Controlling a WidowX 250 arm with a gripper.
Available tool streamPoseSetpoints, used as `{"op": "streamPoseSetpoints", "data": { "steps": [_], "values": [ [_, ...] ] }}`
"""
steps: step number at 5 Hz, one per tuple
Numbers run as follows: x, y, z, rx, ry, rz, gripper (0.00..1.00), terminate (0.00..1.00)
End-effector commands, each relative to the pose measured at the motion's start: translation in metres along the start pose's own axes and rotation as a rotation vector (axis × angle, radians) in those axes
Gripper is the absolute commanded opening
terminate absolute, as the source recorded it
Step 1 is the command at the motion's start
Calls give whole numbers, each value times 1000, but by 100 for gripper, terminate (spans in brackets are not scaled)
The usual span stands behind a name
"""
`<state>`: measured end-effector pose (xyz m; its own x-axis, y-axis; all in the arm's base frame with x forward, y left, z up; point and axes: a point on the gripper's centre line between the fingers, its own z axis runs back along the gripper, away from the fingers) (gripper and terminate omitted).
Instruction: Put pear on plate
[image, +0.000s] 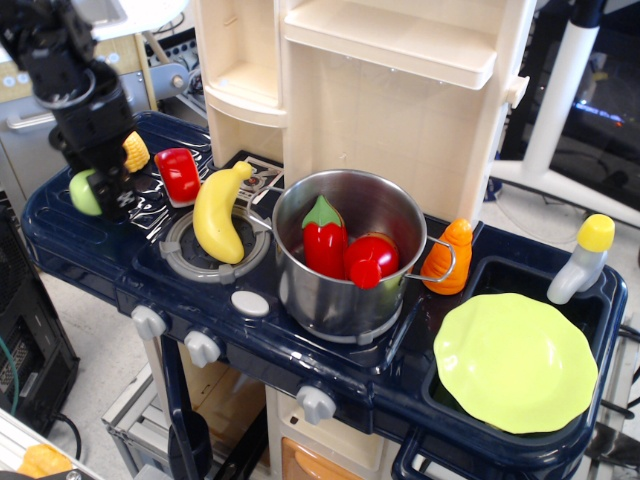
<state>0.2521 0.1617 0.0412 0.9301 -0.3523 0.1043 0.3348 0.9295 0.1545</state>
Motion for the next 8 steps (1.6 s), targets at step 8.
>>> {"op": "streamPoseSetpoints", "data": {
  "steps": [8],
  "values": [
    [165,-377,56,-76,-242,-14,0,0]
  ]
}}
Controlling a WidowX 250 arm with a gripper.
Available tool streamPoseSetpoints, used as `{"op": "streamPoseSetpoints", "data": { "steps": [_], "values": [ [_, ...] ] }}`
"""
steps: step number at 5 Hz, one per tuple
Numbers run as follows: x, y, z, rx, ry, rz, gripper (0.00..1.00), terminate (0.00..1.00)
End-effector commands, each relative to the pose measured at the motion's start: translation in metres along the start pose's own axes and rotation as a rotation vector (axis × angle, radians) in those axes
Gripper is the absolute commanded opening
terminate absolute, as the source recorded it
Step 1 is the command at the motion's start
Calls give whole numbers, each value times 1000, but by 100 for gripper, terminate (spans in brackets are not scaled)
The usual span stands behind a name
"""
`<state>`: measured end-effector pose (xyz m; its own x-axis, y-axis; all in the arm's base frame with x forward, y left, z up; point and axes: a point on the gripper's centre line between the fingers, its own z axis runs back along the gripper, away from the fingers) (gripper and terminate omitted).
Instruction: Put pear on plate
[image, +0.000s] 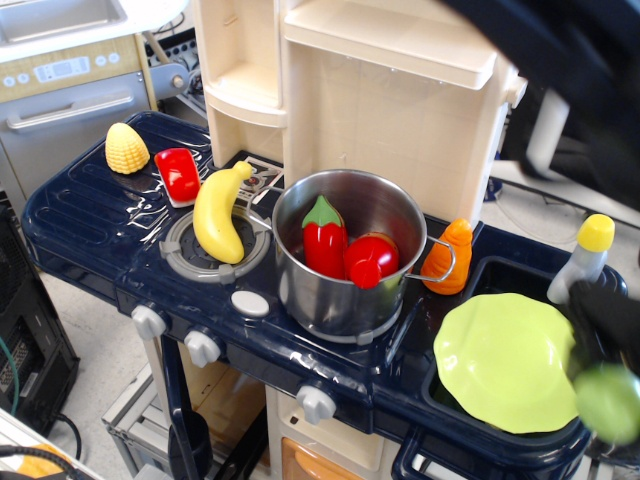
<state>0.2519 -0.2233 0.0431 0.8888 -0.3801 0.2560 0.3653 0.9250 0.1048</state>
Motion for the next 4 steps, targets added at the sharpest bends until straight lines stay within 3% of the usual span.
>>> {"op": "streamPoseSetpoints", "data": {
  "steps": [1,2,3,4],
  "values": [
    [30,5,1,33,-71,-64,0,0],
    [32,29,19,116,-37,-117,0,0],
    [29,48,13,117,-47,-139,0,0],
    [25,61,2,86,-61,-130,0,100]
  ]
}}
